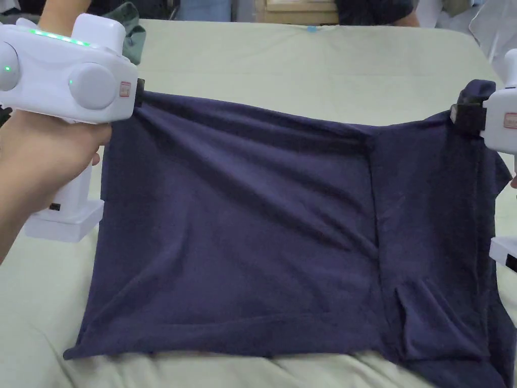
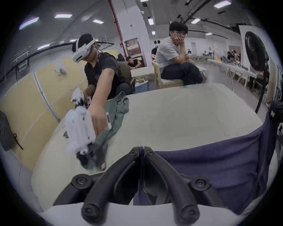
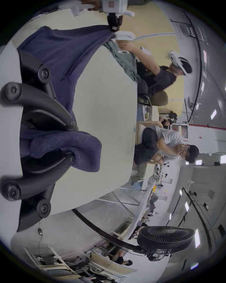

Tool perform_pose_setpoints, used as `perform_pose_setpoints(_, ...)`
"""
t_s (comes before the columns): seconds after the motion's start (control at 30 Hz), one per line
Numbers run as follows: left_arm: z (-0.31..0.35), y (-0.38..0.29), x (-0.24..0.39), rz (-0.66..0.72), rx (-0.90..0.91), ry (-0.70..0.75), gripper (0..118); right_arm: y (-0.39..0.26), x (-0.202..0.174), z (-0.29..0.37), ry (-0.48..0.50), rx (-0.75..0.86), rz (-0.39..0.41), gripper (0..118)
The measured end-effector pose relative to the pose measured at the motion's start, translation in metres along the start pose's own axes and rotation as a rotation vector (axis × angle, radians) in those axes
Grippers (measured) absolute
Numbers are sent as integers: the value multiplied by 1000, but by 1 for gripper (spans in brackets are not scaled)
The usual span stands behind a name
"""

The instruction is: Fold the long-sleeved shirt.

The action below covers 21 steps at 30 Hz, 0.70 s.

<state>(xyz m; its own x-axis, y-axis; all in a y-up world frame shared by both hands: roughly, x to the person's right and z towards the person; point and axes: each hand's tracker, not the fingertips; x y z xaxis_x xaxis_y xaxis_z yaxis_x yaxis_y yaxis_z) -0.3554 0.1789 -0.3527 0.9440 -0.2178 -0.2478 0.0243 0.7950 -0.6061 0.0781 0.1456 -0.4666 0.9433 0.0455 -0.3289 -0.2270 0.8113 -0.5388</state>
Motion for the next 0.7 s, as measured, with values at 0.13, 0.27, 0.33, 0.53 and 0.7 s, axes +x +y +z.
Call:
perform_pose_setpoints(0.13, 32, -29, -8, 25, 28, -57, 6, -15, 5, 21, 56, 38, 6, 36)
perform_pose_setpoints(0.27, 79, -93, -22, 40, 75, -78, 6, -70, 5, 87, 113, 115, 64, 36)
perform_pose_setpoints(0.33, 103, -124, -24, 38, 64, -96, 6, -104, 7, 116, 133, 146, 92, 36)
perform_pose_setpoints(0.53, 141, -211, -4, -100, -65, -99, 6, -187, -1, 167, 154, 115, 120, 36)
perform_pose_setpoints(0.7, 143, -266, 14, -197, -181, -107, 6, -238, -10, 167, 134, 26, 153, 36)
